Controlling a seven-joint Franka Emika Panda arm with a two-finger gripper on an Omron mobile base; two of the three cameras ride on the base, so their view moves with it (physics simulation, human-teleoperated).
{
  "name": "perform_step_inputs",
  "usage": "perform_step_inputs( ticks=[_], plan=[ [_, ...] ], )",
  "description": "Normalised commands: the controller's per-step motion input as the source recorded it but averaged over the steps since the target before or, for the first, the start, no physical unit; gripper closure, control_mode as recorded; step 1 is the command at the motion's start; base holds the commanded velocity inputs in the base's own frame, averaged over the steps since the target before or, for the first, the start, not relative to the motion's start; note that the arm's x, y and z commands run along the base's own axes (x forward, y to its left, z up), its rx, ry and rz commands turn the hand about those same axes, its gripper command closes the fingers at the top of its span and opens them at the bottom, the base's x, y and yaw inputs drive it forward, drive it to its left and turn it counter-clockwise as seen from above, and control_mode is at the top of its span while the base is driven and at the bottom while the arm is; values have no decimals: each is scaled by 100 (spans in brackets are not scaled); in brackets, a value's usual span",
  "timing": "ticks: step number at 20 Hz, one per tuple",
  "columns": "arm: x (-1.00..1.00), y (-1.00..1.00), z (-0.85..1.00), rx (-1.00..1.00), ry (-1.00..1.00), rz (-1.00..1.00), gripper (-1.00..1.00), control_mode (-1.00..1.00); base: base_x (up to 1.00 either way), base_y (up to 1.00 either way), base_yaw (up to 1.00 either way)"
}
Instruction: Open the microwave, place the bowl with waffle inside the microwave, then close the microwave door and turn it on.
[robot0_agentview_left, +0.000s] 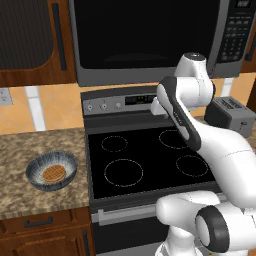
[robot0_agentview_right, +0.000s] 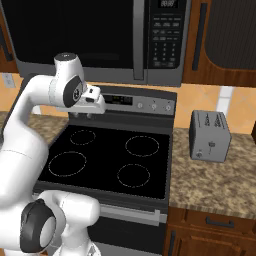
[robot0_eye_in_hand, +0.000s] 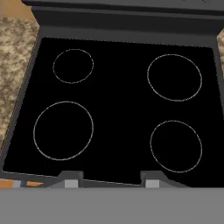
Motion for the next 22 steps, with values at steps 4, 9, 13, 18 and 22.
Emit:
perform_step_inputs(
  ticks=[4,9,13,18,22],
  plan=[
    [-25,0,0,0,-1,0,-100,-100,0,0,0],
    [-50,-27,3,0,-13,0,-100,-100,0,0,0],
    [-38,-45,28,0,-26,0,-100,-100,0,0,0],
    [-24,-46,38,0,-26,0,-100,-100,0,0,0],
    [-11,-39,52,0,-21,0,-100,-100,0,0,0]
  ],
)
